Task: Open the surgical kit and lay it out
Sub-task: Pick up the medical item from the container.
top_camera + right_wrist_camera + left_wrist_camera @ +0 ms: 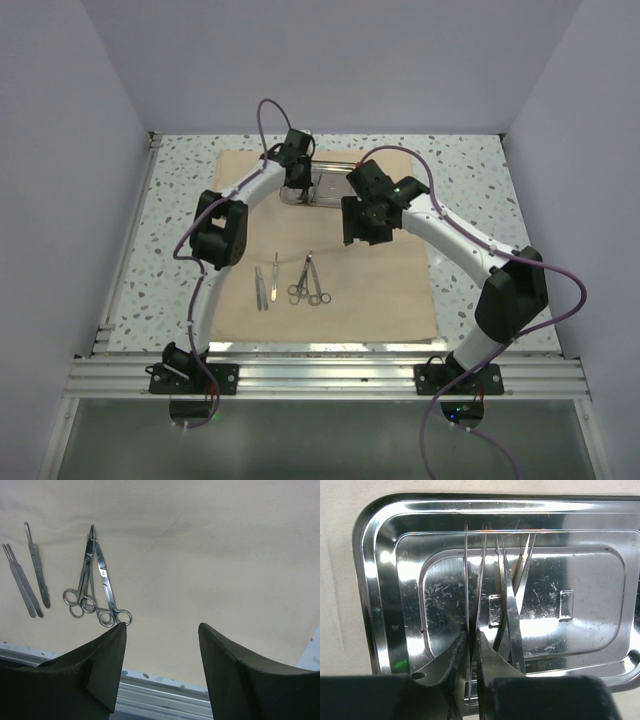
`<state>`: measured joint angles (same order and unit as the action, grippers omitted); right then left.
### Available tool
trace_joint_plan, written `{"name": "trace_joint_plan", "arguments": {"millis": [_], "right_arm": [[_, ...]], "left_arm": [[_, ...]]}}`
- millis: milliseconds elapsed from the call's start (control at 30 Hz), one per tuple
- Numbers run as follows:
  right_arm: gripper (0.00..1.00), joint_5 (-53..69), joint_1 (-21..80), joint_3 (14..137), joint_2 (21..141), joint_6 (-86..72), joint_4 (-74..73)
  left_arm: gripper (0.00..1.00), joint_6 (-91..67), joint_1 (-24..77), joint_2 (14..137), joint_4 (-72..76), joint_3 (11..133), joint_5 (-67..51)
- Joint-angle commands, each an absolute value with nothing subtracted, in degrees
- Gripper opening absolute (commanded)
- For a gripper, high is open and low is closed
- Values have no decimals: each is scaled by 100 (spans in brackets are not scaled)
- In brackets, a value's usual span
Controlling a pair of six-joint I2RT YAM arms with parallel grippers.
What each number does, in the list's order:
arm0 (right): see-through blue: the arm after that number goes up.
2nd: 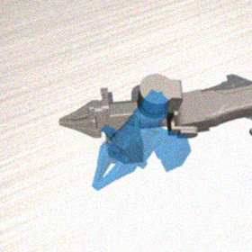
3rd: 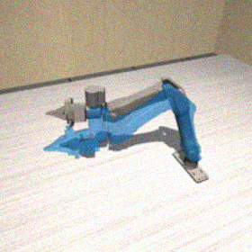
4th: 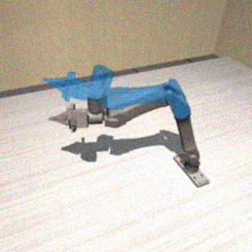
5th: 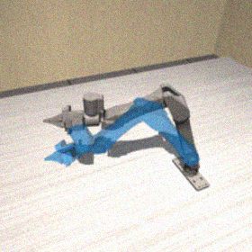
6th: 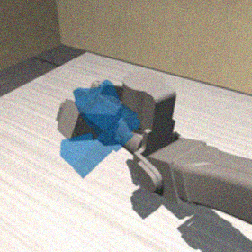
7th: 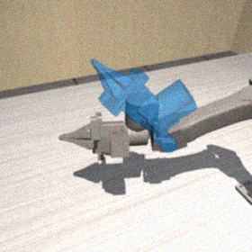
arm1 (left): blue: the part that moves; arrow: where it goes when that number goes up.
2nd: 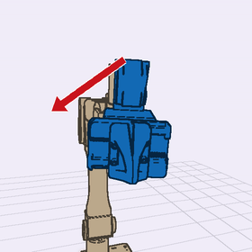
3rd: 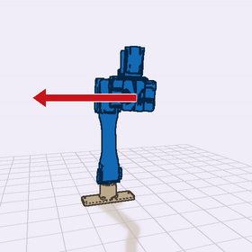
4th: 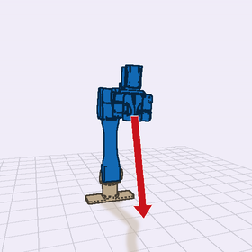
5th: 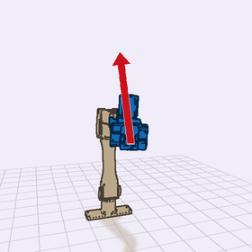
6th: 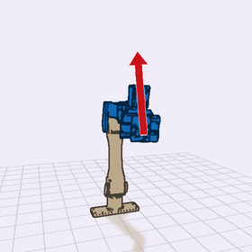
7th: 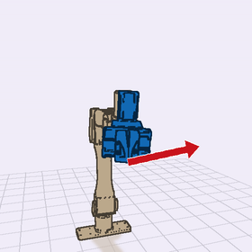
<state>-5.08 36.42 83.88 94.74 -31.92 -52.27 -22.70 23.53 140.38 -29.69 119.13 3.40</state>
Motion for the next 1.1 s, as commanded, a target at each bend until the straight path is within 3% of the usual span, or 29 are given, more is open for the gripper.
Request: {"name": "trace_joint_plan", "arguments": {"millis": [0,167,700,1067], "right_arm": [[63,-413,3604,8481,9413,-3094,-5177],[62,-404,3568,8438,9378,-3076,-5150],[60,-764,3226,8437,8544,-2979,-4922],[60,-1344,2918,8096,7375,-3076,-5045]], "left_arm": [[13,-1934,2513,14361,-3419,11935,816],[0,-1863,2601,14572,-3779,12137,1221],[0,-2319,2707,12842,-4490,12376,1635],[0,-4313,4532,10451,-4167,9556,1644]]}}
